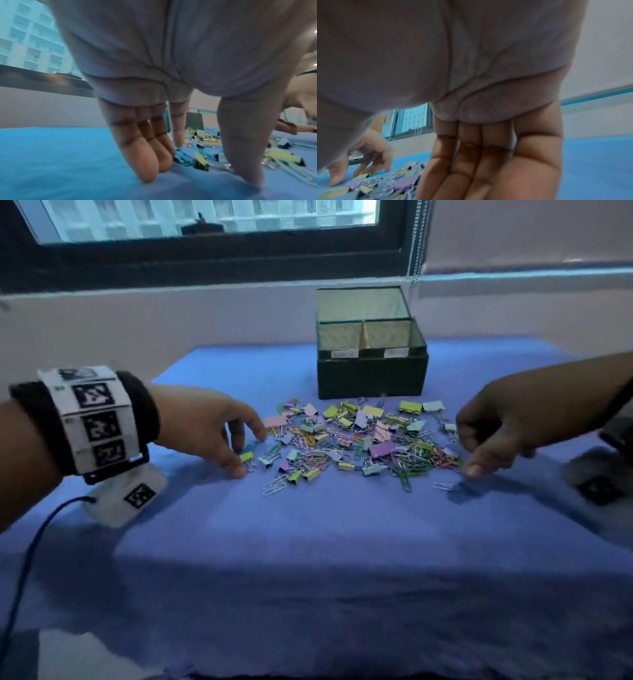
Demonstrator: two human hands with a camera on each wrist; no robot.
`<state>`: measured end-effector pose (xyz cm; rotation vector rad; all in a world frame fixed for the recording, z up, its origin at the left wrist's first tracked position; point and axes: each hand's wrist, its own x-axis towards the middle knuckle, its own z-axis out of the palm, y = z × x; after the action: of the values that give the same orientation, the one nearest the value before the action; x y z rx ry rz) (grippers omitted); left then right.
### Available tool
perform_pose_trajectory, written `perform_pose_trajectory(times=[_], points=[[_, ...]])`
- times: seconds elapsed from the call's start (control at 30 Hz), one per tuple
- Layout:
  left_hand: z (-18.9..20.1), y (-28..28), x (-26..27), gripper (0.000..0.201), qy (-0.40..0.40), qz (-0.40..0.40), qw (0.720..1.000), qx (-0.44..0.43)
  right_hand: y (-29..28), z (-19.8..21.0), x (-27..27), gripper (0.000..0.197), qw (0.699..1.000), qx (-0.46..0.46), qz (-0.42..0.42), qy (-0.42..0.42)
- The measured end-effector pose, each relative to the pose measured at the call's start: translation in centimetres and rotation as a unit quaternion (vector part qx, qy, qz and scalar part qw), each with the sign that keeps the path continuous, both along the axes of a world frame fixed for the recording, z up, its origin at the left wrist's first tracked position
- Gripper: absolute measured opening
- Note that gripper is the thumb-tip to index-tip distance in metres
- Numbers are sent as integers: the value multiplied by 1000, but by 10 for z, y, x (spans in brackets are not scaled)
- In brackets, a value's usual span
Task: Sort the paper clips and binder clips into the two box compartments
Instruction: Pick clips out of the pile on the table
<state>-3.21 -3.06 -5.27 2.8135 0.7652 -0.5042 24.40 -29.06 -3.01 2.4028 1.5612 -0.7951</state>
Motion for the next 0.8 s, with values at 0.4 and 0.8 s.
perform_pose_trajectory(times=[0.4, 0.8], points=[[-8, -7, 11, 25, -133, 112, 984, -25, 0, -19, -33, 10, 989, 136, 40, -29], [-17, -1, 10, 31, -187, 31, 980, 63, 18, -39, -26, 18, 966, 198, 93, -139]])
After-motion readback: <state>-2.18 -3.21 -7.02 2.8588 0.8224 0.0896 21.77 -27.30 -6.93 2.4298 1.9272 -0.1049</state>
